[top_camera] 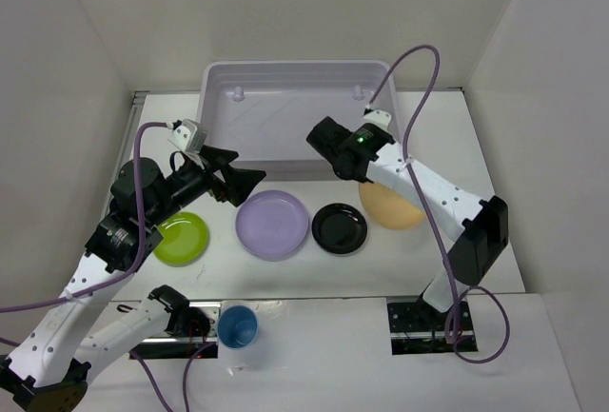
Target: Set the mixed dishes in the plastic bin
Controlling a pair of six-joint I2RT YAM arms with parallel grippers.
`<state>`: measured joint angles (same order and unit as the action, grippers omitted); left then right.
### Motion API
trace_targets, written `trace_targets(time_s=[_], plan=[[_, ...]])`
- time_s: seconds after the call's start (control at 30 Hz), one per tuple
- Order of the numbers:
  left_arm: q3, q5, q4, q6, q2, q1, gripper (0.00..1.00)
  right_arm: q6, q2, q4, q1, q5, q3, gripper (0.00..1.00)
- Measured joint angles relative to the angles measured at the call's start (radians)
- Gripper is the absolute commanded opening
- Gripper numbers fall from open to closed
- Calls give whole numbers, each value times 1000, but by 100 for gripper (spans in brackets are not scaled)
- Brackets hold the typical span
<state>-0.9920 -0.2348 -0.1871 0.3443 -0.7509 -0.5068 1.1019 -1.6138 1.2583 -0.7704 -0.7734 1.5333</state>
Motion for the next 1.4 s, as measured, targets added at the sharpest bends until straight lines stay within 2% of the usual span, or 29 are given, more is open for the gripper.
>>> trace_targets(time_s=[0.1,0.27,0.7,0.8,0.87,1.07,1.27,1.4], plan=[[0,1,-2,0,0,0,96,-48,-58,0,0,-51,143,0],[0,7,-10,0,0,0,96,-149,-219,-24,0,-106,288,0],[0,32,-33,-2,1,0,96,-608,-592,-269,6,-214,856,0],[0,34,-39,-2,1,0,96,-726,-739,-278,13,-213,1104,0],[0,39,-41,-2,1,0,96,-798,-879,-300,23,-214,1343,0],[-1,67,-63,-7,1,0,96,-899,-1013,-312,95,-119,1480,0],[-1,81,-76,-9,1,0,96,-914,-1075,-310,205,4,1502,0],[-1,83,-77,-9,0,0,96,-935,-1120,-312,237,48,1503,0]])
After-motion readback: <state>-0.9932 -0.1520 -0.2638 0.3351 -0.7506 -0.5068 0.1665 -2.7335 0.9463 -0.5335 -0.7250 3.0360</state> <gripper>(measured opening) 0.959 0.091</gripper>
